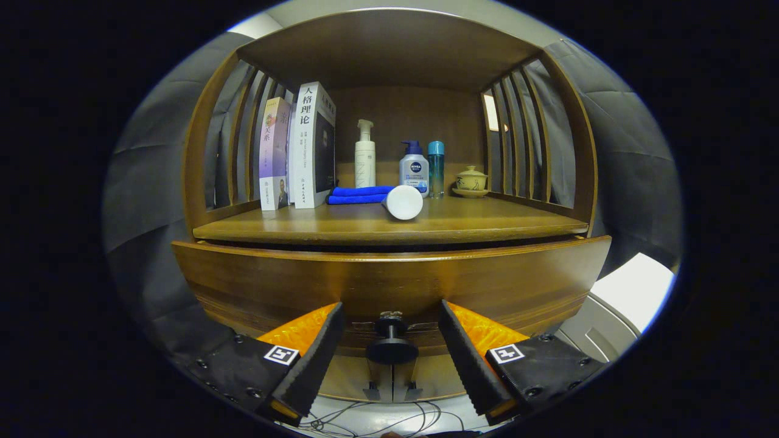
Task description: Pull open the drawer, take out the items inside it, and place them on the countertop above the cabinet.
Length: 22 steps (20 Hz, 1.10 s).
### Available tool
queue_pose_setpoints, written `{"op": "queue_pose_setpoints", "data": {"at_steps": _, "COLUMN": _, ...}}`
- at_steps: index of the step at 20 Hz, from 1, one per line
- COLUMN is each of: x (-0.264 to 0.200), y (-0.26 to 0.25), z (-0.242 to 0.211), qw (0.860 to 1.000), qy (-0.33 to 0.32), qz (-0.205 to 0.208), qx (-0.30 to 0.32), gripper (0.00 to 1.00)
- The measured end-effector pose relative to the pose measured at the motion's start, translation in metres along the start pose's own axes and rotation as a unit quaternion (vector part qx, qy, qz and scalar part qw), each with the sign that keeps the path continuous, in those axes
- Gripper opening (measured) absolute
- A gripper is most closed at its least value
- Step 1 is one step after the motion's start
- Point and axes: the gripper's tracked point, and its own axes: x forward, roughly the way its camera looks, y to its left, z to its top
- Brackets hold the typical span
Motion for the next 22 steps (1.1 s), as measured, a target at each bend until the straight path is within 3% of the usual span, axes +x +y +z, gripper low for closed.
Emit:
{"op": "queue_pose_setpoints", "data": {"at_steps": 7, "x": 0.024, "y": 0.001, "z": 0.007, "qw": 1.000, "qy": 0.010, "qz": 0.005, "qx": 0.005, "gripper": 0.98}}
{"op": "queue_pose_setpoints", "data": {"at_steps": 16, "x": 0.021, "y": -0.002, "z": 0.009, "qw": 1.000, "qy": 0.007, "qz": -0.007, "qx": -0.012, "gripper": 0.98}}
{"op": "queue_pose_setpoints", "data": {"at_steps": 22, "x": -0.021, "y": -0.013, "z": 0.066, "qw": 0.998, "qy": -0.048, "qz": -0.020, "qx": 0.021, "gripper": 0.99}}
